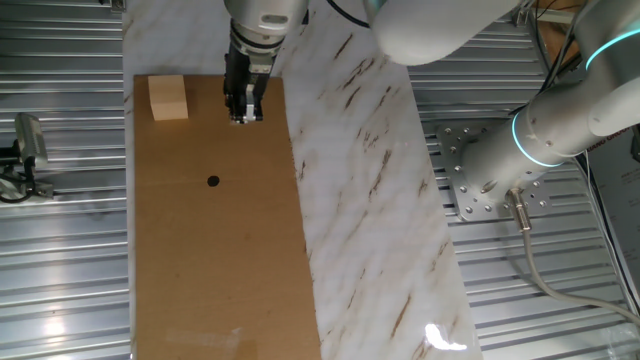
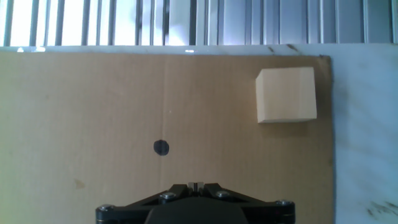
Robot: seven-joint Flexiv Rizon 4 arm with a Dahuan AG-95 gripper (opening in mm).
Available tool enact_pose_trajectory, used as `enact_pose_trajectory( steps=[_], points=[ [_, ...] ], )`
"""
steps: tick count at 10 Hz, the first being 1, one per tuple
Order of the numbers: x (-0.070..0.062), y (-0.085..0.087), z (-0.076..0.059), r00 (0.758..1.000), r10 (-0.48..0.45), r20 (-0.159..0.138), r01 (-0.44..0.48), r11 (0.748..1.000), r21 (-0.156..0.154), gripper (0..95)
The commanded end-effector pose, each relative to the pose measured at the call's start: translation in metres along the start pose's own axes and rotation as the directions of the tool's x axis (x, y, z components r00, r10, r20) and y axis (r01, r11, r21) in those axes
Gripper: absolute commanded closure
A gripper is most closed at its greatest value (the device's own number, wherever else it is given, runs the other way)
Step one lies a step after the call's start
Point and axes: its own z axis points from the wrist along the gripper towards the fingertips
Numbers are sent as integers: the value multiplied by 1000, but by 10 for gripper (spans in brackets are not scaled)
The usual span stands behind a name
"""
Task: Hold a small block with the gripper and sweep it from left to right on the table
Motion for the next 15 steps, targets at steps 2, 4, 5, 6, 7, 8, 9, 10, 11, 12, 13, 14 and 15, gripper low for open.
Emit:
enact_pose_trajectory(
  steps=[2, 4, 5, 6, 7, 8, 9, 10, 11, 12, 13, 14, 15],
  points=[
    [-1, -1, 1, 992, 123, -14, -122, 992, 24, 950],
    [-1, -1, 1, 989, 148, -17, -147, 989, 30, 950],
    [-1, -1, 1, 989, 150, -16, -149, 988, 26, 950],
    [-1, -1, 1, 989, 150, -14, -150, 988, 27, 950],
    [-1, -1, 1, 988, 151, -14, -151, 988, 25, 950],
    [-1, -1, 1, 989, 150, -15, -149, 988, 24, 950],
    [-1, -1, 1, 989, 147, -15, -147, 989, 22, 950],
    [-1, -1, 1, 989, 146, -16, -146, 989, 21, 950],
    [-2, -1, 3, 989, 145, -17, -144, 989, 20, 950],
    [-3, -2, 5, 990, 142, -17, -142, 990, 19, 950],
    [-4, -3, 9, 991, 134, -16, -134, 991, 18, 950],
    [-5, -5, 13, 992, 126, -12, -125, 992, 16, 950],
    [-7, -7, 18, 993, 115, -4, -115, 993, 15, 950]
  ],
)
